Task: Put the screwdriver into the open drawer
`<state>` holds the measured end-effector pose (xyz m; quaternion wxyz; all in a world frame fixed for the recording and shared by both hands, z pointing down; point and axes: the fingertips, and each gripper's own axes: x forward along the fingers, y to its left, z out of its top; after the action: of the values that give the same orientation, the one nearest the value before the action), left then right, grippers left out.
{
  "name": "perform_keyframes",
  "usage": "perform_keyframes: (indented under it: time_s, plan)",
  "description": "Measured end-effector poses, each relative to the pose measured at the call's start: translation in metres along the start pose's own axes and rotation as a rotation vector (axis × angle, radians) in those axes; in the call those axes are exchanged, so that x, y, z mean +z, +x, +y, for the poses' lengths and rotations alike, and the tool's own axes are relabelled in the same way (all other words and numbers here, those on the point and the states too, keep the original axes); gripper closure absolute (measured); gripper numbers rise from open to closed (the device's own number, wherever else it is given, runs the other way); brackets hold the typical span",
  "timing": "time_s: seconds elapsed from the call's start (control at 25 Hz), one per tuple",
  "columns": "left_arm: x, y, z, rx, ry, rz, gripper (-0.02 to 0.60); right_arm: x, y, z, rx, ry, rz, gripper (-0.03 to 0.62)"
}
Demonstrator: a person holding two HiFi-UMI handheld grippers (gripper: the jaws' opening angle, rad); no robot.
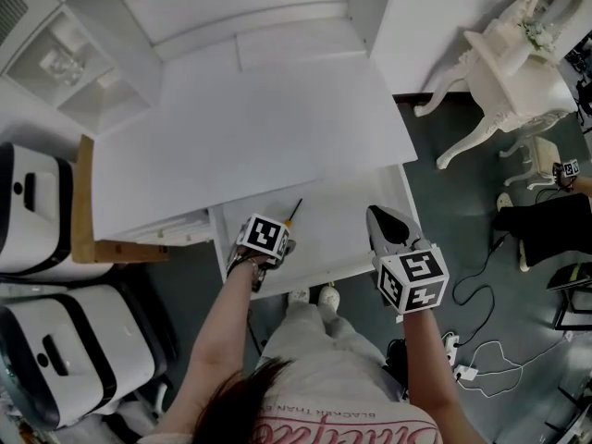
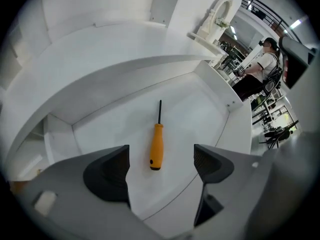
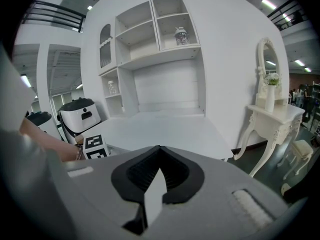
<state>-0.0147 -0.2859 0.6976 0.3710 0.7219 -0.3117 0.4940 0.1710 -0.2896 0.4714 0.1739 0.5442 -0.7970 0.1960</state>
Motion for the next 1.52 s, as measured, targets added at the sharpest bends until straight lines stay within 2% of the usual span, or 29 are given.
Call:
perform_keyframes:
  time_s: [0.52,0.68,0.8,0.96,1.08,1.2,1.52]
  plan:
    - [0.030,-0.059,-0.007,0.063,0.046,-0.175,0.271,0.031,-0.017,0.012,0.023,-0.060,-0.069,0.592]
    - [0.028,-0.084,-0.001,0.139,0.044,-0.182,0.311,0.039,-0.024,0.011,0.023,-0.060,-0.093,0.592]
    - [0.033,-0.102,-0.004,0.155,0.047,-0.223,0.335,0.049,-0.030,0.013,0.029,-0.065,-0.121,0.592]
    - [0.039,-0.121,-0.013,0.139,0.037,-0.282,0.416,0.061,-0.035,0.017,0.039,-0.076,-0.158,0.592]
    - [0.052,-0.143,-0.014,0.160,0.052,-0.377,0.467,0.069,-0.038,0.022,0.043,-0.079,-0.184,0.592]
    - [0.062,-0.165,-0.016,0.188,0.067,-0.459,0.565,0.077,-0.044,0.026,0.045,-0.092,-0.209,0.592]
    - [0.072,-0.216,-0.027,0.219,0.079,-0.608,0.566,0.100,-0.058,0.043,0.044,-0.163,-0.278,0.592]
